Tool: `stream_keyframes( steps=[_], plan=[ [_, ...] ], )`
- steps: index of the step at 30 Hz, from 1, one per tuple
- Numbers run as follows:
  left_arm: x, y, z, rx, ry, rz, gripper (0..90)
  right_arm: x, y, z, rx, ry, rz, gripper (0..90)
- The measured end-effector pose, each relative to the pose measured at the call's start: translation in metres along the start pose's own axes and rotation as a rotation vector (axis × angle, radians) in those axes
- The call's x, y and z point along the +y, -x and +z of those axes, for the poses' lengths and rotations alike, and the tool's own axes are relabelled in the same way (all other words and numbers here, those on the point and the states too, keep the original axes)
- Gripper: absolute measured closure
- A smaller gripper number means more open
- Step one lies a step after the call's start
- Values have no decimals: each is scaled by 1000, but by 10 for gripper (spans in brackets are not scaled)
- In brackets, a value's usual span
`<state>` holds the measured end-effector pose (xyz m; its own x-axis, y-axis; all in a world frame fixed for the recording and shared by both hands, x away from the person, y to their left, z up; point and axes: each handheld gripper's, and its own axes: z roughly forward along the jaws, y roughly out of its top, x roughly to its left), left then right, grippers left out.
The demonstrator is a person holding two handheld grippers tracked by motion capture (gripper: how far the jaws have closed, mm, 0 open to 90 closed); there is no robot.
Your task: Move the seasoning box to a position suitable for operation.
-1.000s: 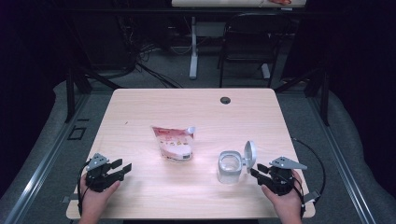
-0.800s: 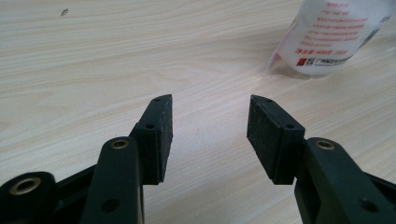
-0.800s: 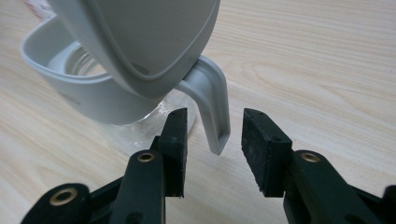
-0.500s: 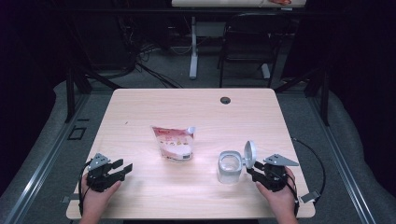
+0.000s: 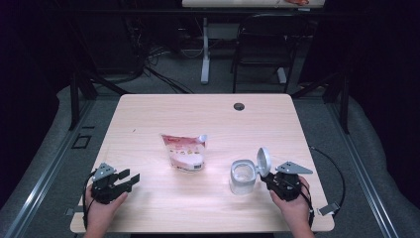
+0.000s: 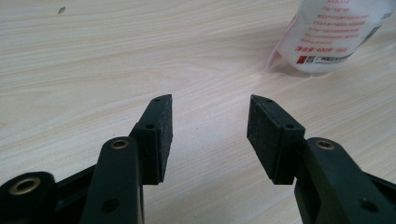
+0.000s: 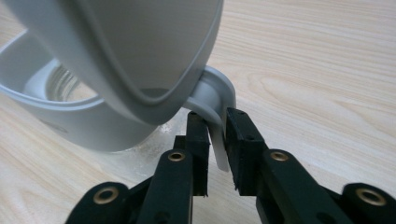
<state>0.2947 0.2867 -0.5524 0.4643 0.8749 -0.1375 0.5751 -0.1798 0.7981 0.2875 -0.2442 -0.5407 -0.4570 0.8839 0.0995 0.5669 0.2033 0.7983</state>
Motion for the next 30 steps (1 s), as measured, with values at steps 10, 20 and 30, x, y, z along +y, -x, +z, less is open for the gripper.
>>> stream_keyframes(
  steps=[10, 20, 30],
  plan=[
    [1, 1, 0, -4, -5, 10, 510, -1, 0, 0, 3, 2, 0, 784],
    [0, 0, 1, -2, 1, 7, 510, 0, 2, 7, -20, 28, -2, 710],
    [1, 1, 1, -5, -15, 10, 510, 4, 6, 12, -4, 22, -13, 733]
  ],
)
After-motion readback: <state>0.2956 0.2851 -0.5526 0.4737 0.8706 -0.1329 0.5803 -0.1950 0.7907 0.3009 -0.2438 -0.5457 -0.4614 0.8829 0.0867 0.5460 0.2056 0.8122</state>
